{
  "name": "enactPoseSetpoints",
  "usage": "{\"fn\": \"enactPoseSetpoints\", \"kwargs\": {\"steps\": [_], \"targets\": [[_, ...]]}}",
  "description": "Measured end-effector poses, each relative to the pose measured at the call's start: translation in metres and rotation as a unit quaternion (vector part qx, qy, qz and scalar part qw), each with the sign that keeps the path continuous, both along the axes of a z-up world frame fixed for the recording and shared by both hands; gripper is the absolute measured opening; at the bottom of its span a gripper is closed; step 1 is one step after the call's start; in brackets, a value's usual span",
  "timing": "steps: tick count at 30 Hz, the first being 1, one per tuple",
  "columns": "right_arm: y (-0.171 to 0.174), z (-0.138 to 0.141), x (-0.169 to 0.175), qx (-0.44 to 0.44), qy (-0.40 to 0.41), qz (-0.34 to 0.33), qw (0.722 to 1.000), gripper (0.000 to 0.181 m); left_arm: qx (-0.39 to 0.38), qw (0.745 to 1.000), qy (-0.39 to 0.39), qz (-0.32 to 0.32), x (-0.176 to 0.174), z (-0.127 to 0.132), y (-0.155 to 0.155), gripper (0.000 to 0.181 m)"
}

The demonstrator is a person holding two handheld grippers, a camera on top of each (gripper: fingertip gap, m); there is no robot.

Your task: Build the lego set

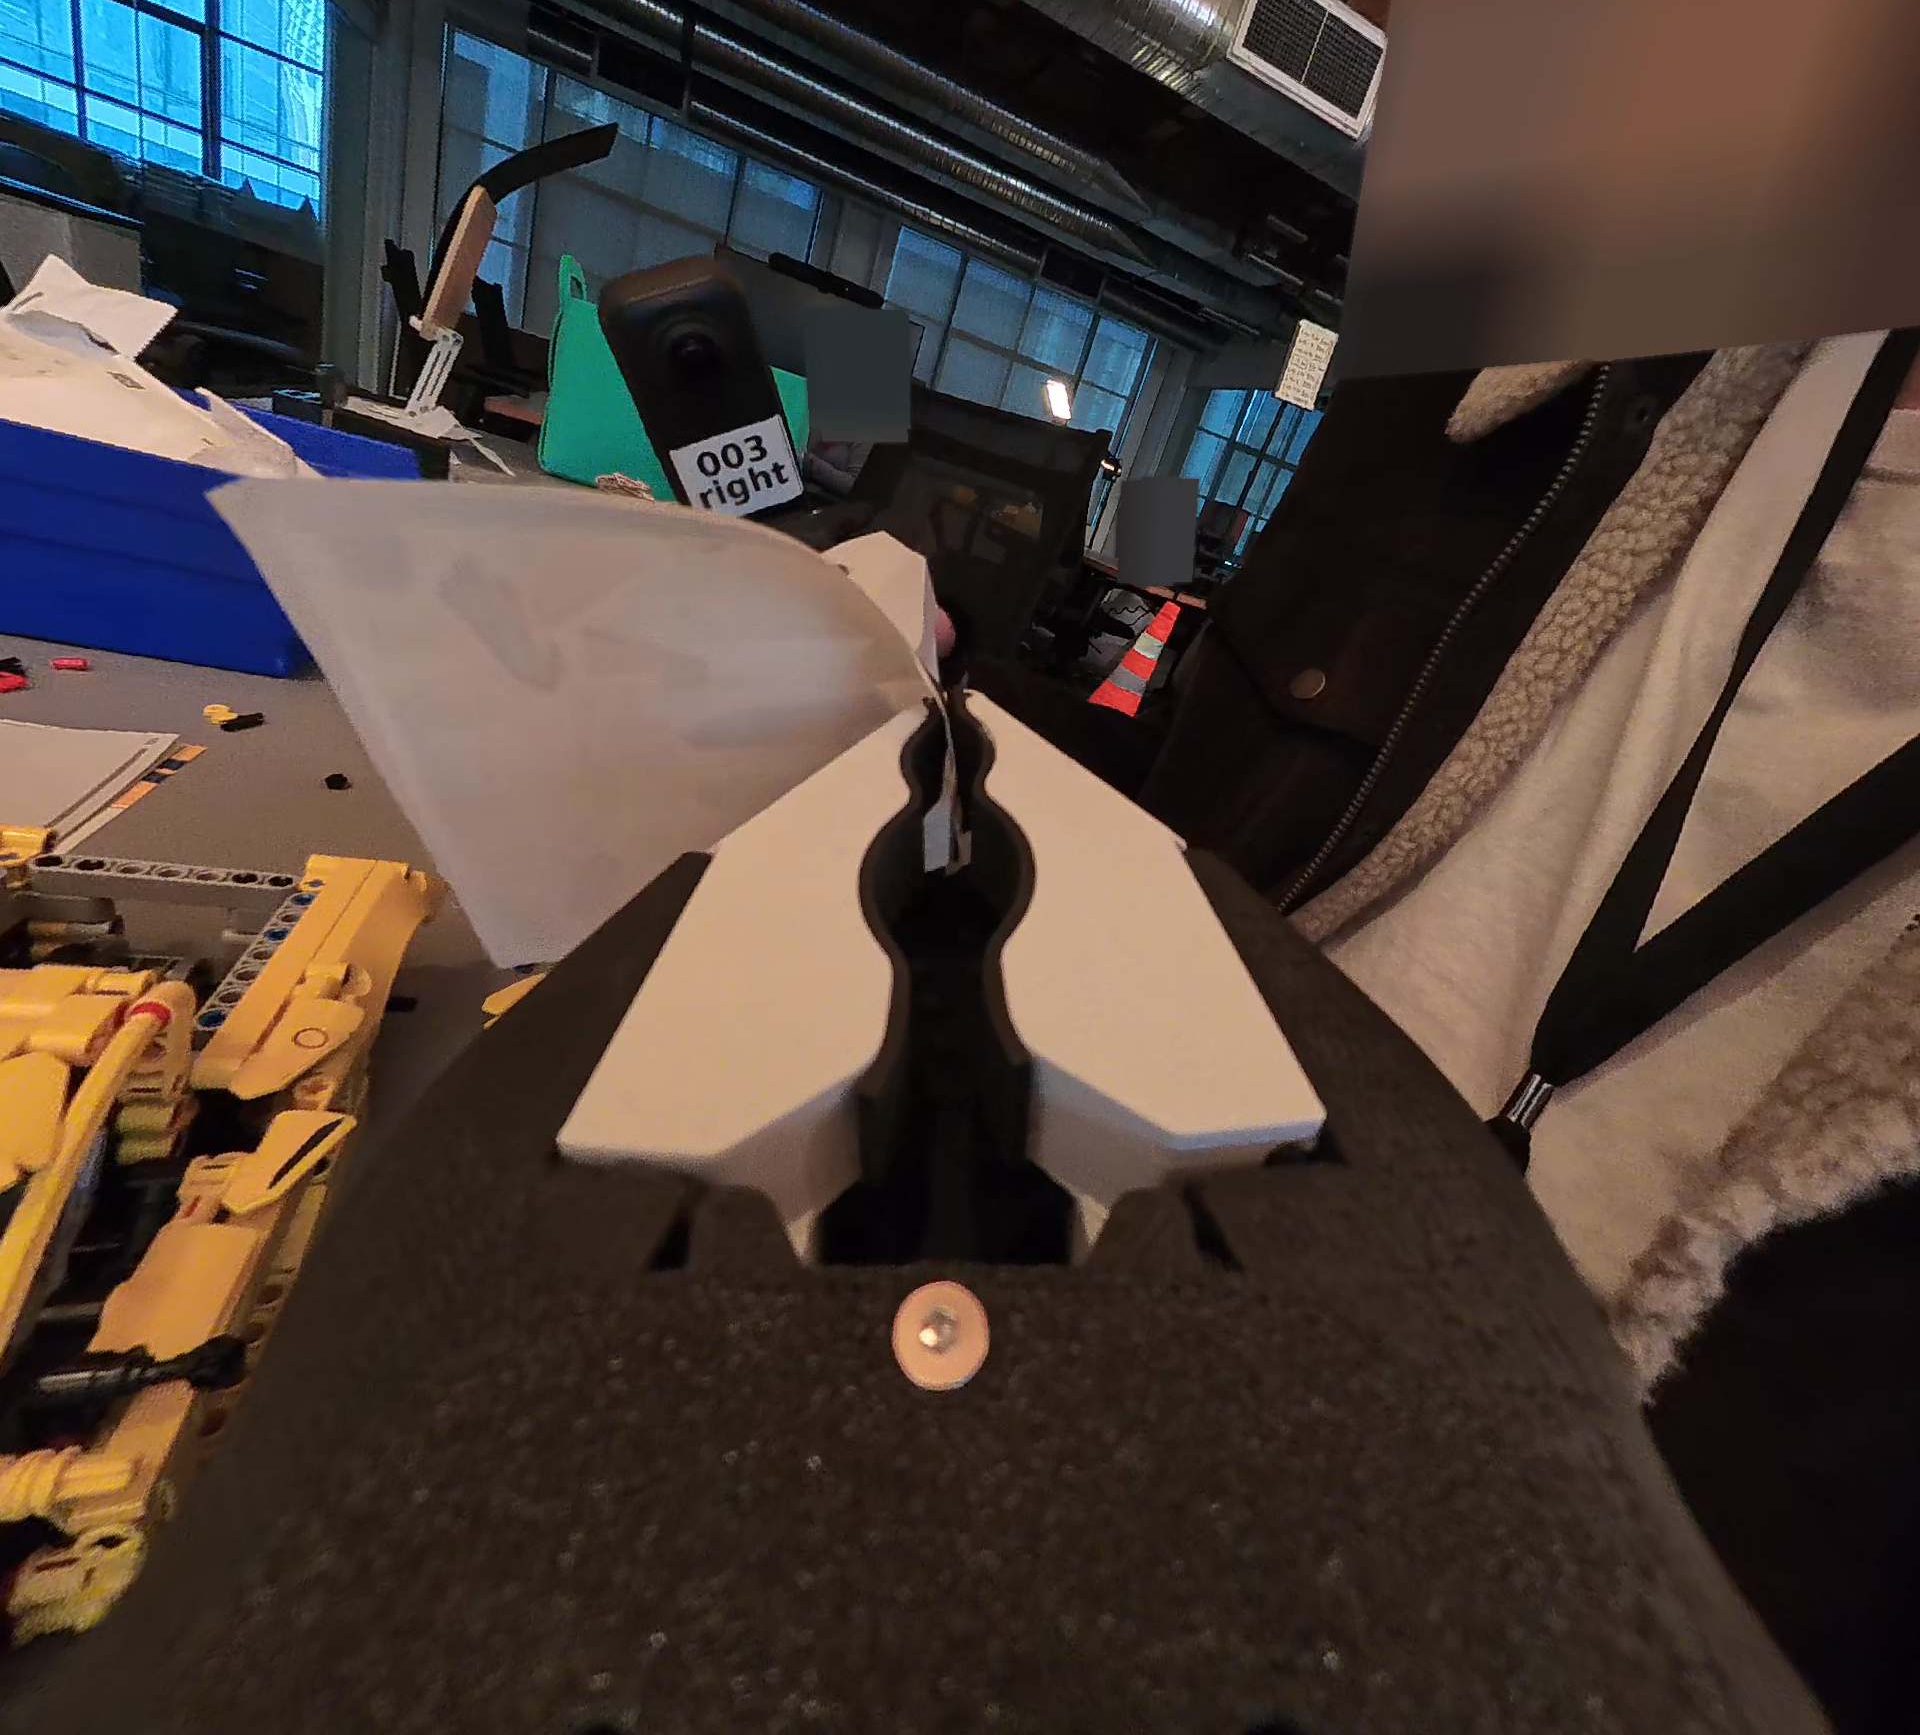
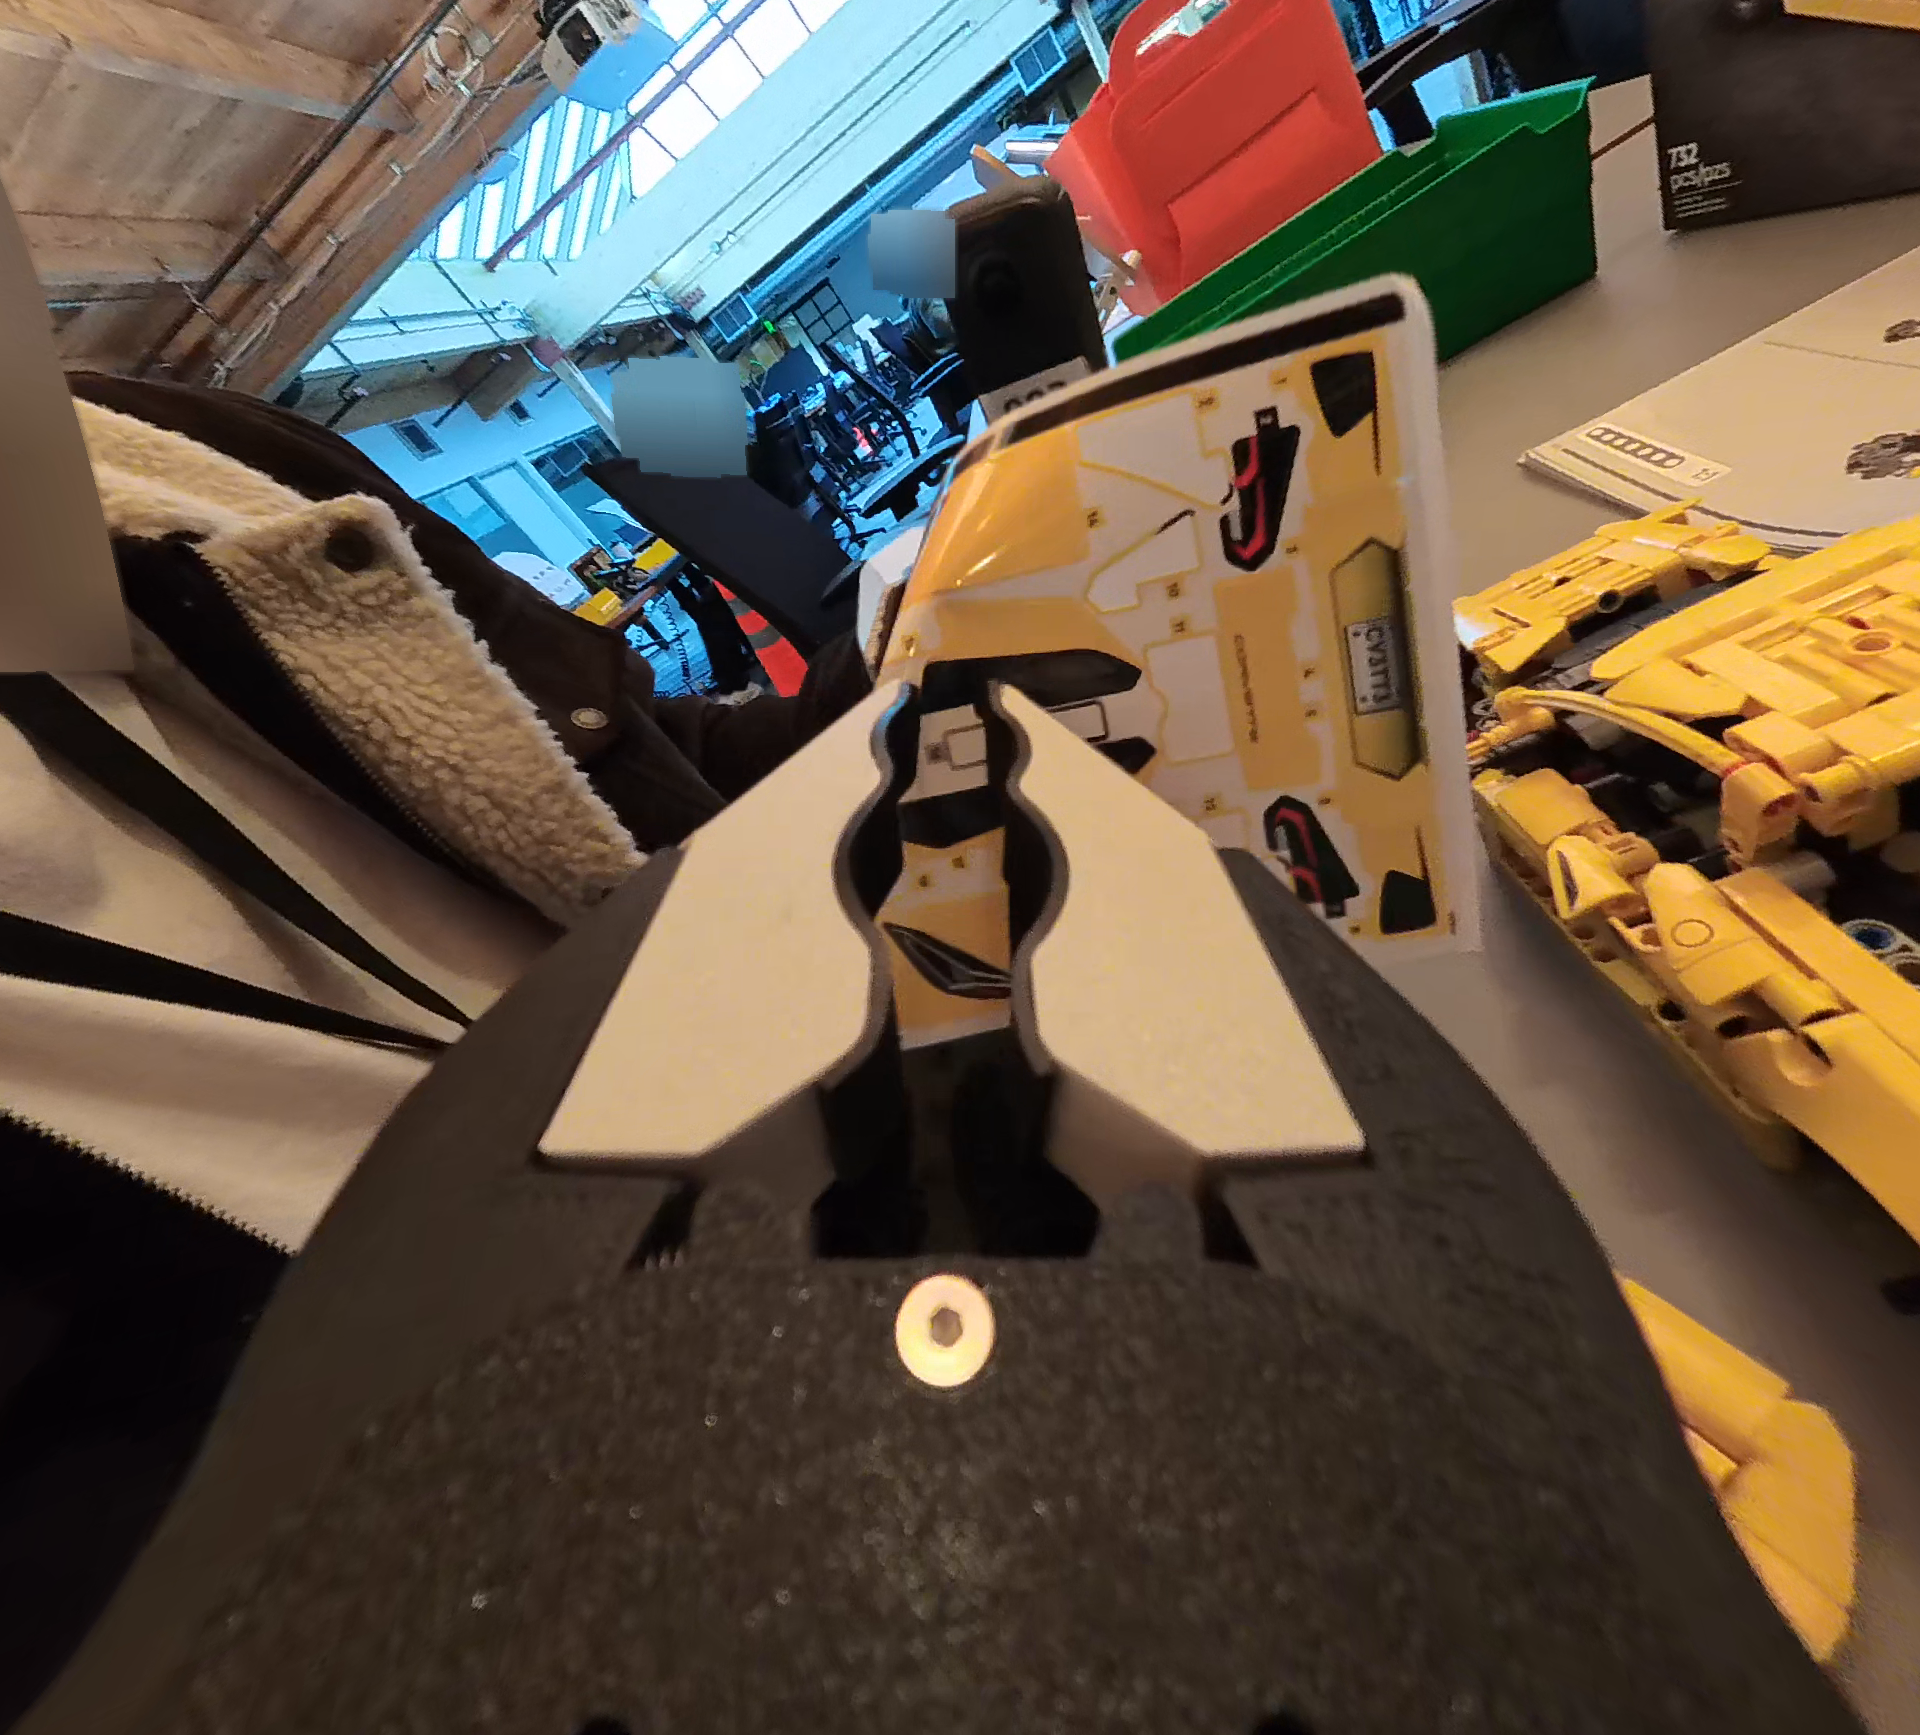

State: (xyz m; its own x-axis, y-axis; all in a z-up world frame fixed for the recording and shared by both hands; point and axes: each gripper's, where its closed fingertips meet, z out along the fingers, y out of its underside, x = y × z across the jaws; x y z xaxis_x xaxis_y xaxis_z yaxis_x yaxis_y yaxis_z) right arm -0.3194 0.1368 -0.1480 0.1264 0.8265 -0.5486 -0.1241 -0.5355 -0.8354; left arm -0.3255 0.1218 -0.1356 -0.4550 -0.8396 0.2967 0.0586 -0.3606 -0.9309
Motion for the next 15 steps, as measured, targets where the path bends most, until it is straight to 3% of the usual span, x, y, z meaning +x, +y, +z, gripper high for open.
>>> {"fn": "enactPoseSetpoints", "kwargs": {"steps": [8,15], "targets": [[0.004,0.002,0.01,0.022,-0.014,-0.024,0.999,0.0,-0.011,1.0,0.006,0.001,0.0,-0.001,0.003,0.0],[0.005,0.004,0.013,0.04,-0.028,-0.037,0.998,0.003,-0.02,1.0,0.015,-0.002,0.001,-0.003,0.005,0.0]]}}
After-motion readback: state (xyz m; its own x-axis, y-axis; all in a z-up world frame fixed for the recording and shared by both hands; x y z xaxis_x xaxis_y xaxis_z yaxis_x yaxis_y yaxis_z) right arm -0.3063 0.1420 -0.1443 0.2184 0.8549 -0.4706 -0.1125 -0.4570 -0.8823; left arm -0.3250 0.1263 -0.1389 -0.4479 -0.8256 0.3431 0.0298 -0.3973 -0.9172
